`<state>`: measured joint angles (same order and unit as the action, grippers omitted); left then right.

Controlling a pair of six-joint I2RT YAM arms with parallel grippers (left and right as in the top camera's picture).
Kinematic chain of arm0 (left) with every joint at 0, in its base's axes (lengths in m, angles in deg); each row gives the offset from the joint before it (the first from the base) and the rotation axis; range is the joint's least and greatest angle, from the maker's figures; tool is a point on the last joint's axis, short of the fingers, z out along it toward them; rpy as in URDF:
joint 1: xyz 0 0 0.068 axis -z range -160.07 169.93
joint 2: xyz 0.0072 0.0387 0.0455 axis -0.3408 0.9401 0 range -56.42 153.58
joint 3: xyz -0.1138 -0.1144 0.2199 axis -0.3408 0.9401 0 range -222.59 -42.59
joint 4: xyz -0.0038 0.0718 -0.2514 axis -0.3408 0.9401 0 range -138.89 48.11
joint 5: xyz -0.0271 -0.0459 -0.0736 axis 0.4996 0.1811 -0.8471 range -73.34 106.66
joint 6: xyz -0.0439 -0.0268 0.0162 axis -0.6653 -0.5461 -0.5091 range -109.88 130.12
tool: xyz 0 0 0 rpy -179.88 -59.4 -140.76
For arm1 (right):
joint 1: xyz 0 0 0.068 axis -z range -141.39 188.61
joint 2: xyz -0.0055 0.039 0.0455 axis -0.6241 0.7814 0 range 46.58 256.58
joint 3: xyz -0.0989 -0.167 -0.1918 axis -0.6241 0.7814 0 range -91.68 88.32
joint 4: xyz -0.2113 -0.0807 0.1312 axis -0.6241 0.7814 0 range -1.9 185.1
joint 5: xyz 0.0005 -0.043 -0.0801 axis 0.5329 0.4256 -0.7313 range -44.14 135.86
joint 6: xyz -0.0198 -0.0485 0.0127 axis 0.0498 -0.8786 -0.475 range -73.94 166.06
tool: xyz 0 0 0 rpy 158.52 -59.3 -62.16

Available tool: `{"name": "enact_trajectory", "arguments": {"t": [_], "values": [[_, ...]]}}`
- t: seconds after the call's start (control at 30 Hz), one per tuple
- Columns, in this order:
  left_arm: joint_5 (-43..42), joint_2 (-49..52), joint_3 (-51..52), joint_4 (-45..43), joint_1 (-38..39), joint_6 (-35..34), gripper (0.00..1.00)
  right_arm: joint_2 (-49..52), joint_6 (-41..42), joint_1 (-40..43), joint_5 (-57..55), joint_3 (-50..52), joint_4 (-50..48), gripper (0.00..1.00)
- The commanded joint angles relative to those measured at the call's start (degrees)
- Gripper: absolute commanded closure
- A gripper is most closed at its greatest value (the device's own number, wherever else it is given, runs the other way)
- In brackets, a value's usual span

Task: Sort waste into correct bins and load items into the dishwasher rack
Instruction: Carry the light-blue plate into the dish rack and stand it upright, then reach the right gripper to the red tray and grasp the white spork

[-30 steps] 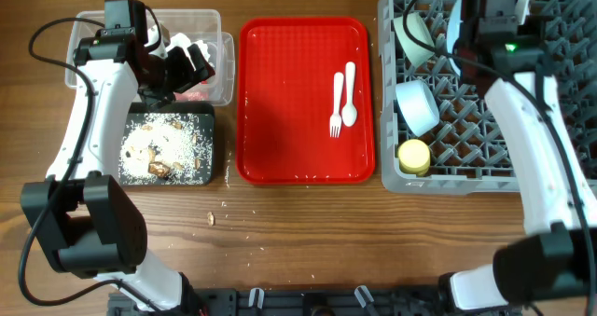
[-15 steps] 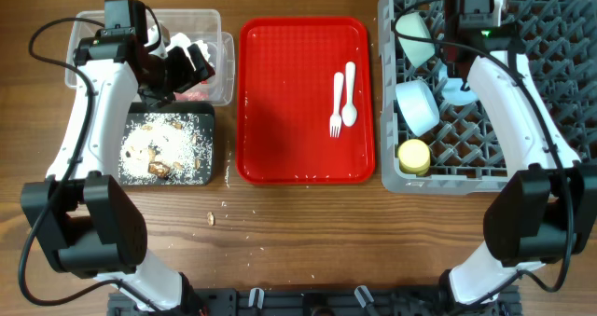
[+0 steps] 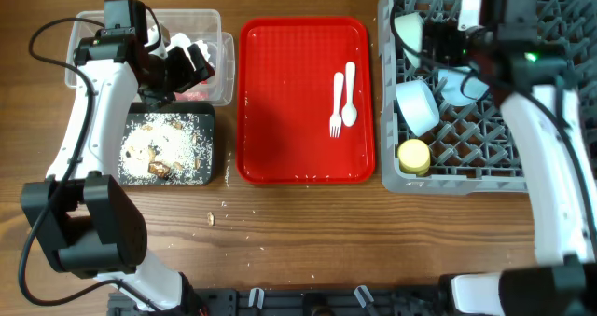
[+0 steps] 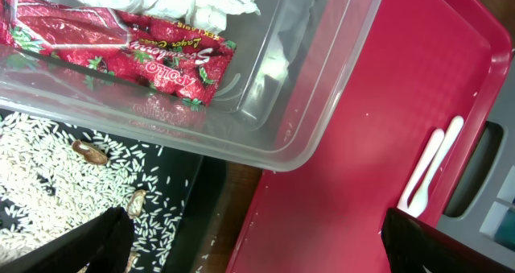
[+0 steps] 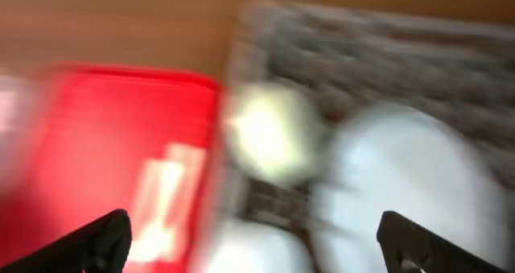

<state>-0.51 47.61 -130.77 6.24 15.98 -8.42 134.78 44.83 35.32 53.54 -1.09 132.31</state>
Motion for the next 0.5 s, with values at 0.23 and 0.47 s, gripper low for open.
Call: {"name": "enact_trajectory", "arguments": {"t": [0.23, 0.47], "values": [[0.3, -0.2, -0.2, 0.0, -0.3, 0.1, 0.0, 9.8, 21.5, -14.4, 1.2, 0.7, -2.9, 0.19], [0.3, -0.2, -0.2, 0.0, -0.3, 0.1, 0.0, 23.1, 26.0, -18.9, 1.7, 0.7, 3.8, 0.27]]}}
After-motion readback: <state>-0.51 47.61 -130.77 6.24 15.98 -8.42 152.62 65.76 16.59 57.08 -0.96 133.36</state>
